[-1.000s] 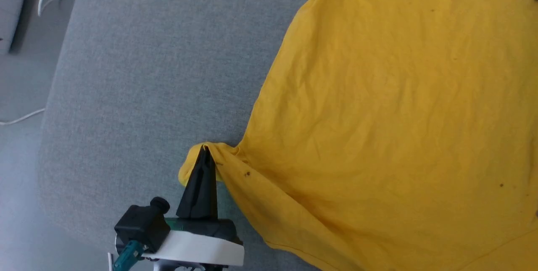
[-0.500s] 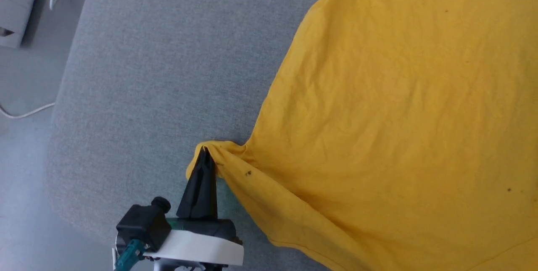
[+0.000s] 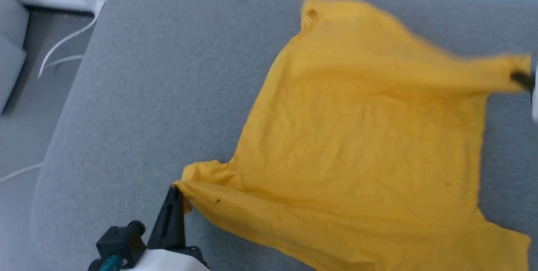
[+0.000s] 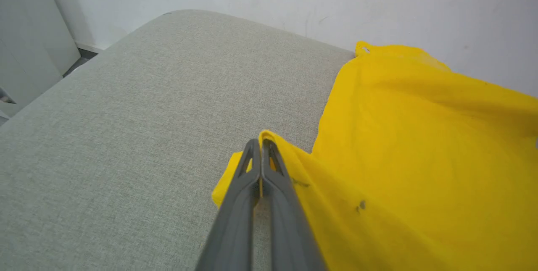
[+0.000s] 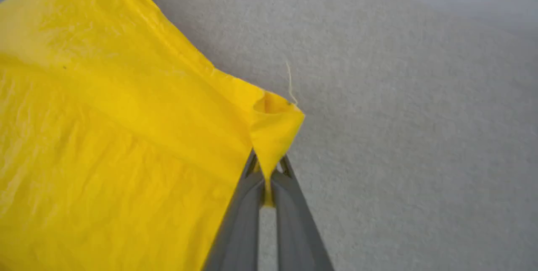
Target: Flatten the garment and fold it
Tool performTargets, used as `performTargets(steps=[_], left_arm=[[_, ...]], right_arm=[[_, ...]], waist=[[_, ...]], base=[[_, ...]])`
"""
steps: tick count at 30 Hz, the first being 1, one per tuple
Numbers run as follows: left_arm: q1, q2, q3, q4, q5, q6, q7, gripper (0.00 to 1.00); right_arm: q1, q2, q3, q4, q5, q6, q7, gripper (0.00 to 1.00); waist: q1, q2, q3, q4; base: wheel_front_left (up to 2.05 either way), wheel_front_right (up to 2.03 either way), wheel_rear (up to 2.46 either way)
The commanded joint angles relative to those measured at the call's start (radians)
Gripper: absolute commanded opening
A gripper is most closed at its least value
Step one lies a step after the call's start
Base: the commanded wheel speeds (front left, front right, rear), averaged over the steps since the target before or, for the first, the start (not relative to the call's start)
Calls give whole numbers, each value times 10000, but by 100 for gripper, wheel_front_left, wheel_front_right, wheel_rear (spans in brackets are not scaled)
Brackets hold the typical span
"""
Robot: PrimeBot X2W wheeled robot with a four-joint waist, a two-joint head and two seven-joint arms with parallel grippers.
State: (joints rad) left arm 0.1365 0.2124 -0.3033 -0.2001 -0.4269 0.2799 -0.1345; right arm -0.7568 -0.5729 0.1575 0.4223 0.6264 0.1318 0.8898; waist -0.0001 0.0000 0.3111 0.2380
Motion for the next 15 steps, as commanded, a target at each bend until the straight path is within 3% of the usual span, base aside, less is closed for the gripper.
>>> performTargets(steps=[1,4,8,10,15], left_arm=[[190,108,193,-19,-87,201,105,0],[491,262,531,-69,-169,465,225,0],[922,448,889,-190,-253,806,472,0],[1167,568,1055,-225,-307,909,565,0],[1581,789,1297,-342,-414,1042,767,0]], right_arm=[[1204,-533,-18,-820,383,-11,48,0],[3170,-927,-390,-2121,764,-11,24,0],[5752,-848,-1608,-3391,715,-11,-38,0],[6994,-482,-2359,-3947,587,-11,-58,0],[9972,1322,-4398,-4944,104,-11,125,0]], waist=[[1,0,-1496,-1468],[1,0,-1823,-2033],[1,0,-2079,-2660],[1,0,-2157,-2897],[1,0,-2281,-3150]], base=[[0,0,0],[0,0,0],[0,0,0],[0,0,0],[0,0,0]])
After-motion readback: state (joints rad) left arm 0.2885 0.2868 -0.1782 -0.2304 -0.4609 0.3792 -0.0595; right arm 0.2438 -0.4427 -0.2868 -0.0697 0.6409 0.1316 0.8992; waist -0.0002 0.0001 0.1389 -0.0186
